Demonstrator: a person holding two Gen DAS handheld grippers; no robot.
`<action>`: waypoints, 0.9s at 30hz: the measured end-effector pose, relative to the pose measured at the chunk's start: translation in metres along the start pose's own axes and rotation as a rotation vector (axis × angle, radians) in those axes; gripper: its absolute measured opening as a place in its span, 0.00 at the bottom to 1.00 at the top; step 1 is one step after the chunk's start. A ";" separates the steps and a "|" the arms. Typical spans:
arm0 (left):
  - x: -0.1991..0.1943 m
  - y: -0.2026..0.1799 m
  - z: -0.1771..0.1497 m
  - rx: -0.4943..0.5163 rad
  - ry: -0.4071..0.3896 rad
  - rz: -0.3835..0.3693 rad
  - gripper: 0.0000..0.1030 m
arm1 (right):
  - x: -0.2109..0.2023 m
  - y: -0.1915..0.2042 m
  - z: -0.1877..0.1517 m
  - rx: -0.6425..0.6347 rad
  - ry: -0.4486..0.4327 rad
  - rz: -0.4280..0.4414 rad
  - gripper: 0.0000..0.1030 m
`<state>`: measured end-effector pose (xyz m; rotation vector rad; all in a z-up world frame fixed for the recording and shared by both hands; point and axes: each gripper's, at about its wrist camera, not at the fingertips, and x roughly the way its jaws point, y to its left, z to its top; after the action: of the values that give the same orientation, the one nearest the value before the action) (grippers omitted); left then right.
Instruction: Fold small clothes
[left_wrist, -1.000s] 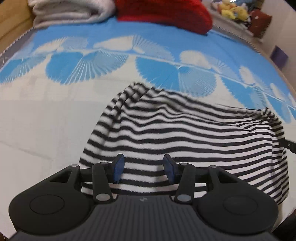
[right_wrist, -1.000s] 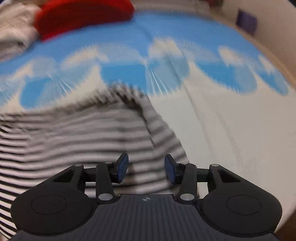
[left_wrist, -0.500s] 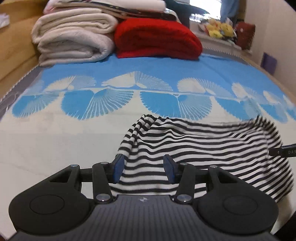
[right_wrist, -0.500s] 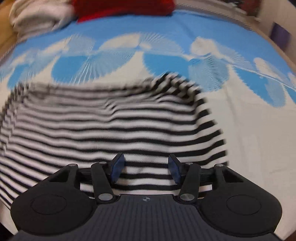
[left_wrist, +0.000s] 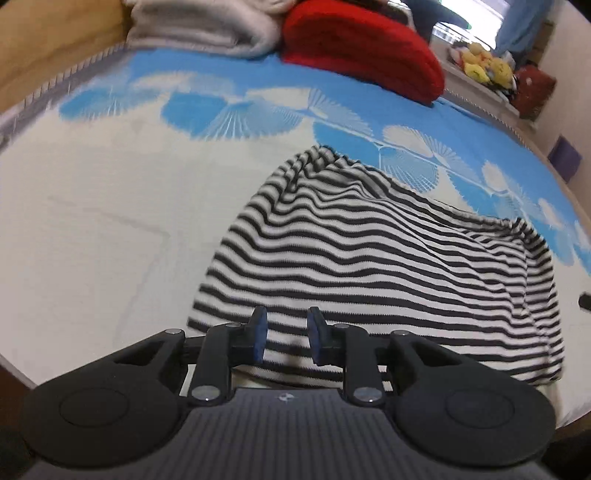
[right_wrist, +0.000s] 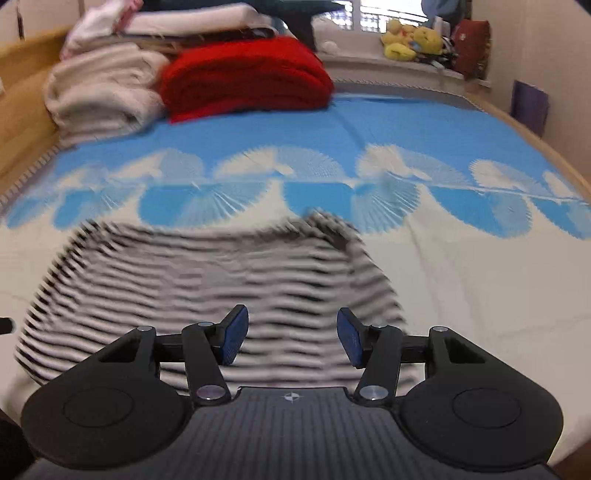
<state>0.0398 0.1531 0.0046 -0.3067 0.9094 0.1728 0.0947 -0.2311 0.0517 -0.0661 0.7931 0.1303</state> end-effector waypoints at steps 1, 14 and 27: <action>0.001 0.003 0.000 -0.010 -0.002 -0.004 0.25 | -0.003 -0.006 -0.003 0.011 -0.016 -0.001 0.54; 0.043 0.078 -0.010 -0.544 0.256 -0.143 0.37 | -0.020 -0.058 -0.027 0.098 -0.028 -0.065 0.54; 0.059 0.079 -0.008 -0.554 0.245 -0.070 0.48 | -0.016 -0.070 -0.022 0.167 -0.021 -0.066 0.54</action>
<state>0.0472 0.2263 -0.0618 -0.8874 1.0820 0.3274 0.0778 -0.3041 0.0486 0.0671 0.7770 0.0020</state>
